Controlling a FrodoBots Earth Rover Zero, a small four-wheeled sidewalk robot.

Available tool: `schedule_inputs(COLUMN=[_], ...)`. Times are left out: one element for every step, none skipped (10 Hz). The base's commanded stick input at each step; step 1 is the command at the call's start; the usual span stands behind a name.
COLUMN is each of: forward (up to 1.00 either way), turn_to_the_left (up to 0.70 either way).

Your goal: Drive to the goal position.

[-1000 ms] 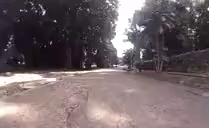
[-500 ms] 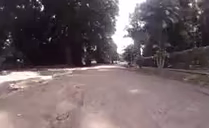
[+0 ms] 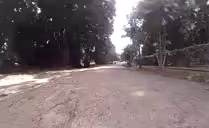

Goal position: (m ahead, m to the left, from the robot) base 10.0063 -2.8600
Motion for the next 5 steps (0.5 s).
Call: schedule_inputs(forward=[0.70, 0.70, 0.70, 0.70, 0.70], turn_to_the_left=[0.00, 0.00, 0.00, 0.00, 0.00])
